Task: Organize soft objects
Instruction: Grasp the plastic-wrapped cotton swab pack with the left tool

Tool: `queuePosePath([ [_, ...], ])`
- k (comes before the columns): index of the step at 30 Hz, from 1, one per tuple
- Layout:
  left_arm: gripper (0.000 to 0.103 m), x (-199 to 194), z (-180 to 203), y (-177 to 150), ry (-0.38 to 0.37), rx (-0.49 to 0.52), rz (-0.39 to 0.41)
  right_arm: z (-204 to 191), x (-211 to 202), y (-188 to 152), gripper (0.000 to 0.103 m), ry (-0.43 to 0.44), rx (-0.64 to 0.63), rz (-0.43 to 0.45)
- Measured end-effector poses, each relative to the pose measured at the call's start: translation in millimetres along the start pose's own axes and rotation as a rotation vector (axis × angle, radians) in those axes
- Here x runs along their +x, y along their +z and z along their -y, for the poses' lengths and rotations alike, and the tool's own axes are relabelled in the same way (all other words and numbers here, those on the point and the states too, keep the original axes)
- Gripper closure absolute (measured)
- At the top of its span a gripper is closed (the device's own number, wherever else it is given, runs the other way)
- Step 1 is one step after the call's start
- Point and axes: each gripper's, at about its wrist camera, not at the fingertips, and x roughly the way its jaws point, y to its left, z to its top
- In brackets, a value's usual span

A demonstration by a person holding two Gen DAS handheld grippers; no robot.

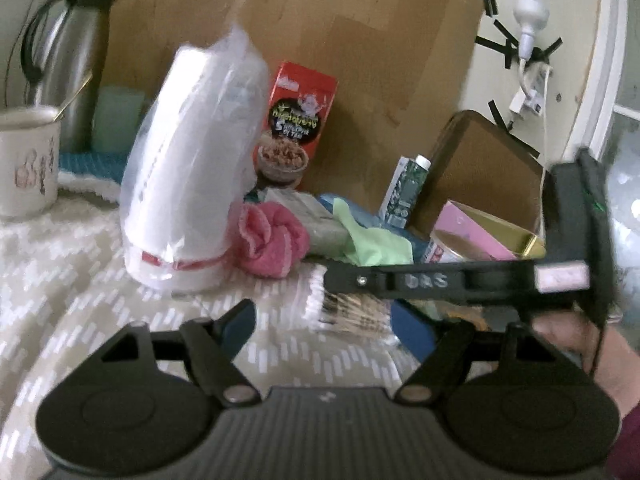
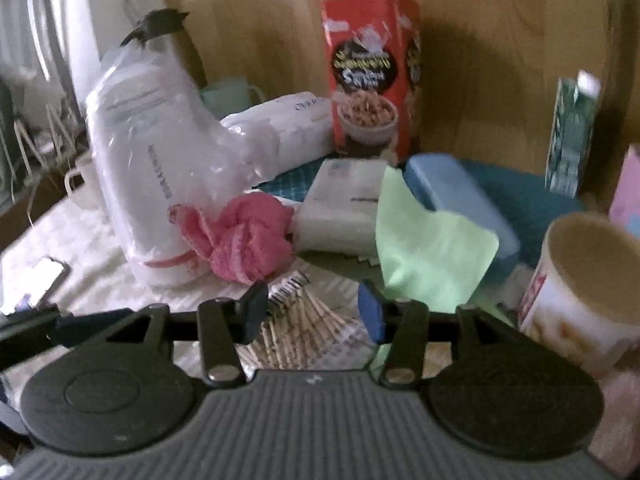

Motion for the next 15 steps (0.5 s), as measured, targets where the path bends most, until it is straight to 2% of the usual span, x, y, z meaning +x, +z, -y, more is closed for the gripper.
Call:
queuePosePath([
  [1, 0.019, 2, -1, 1, -0.02, -0.006, -0.015, -1, -5, -4, 0.064, 0.011, 0.0, 0.006],
  [2, 0.018, 2, -1, 1, -0.041, -0.002, -0.023, -1, -11, -8, 0.064, 0.017, 0.008, 0.012],
  [8, 0.01, 0, 24, -5, -0.065, 0.153, -0.005, 20, -33, -24, 0.071, 0.098, 0.113, 0.007],
  [10, 0.01, 0, 26, -5, -0.069, 0.16, -0.008, 24, -36, -27, 0.071, 0.137, 0.131, -0.004],
  [15, 0.01, -1, 21, -4, -0.064, 0.135, -0.003, 24, -35, -27, 0.071, 0.163, 0.159, -0.01],
])
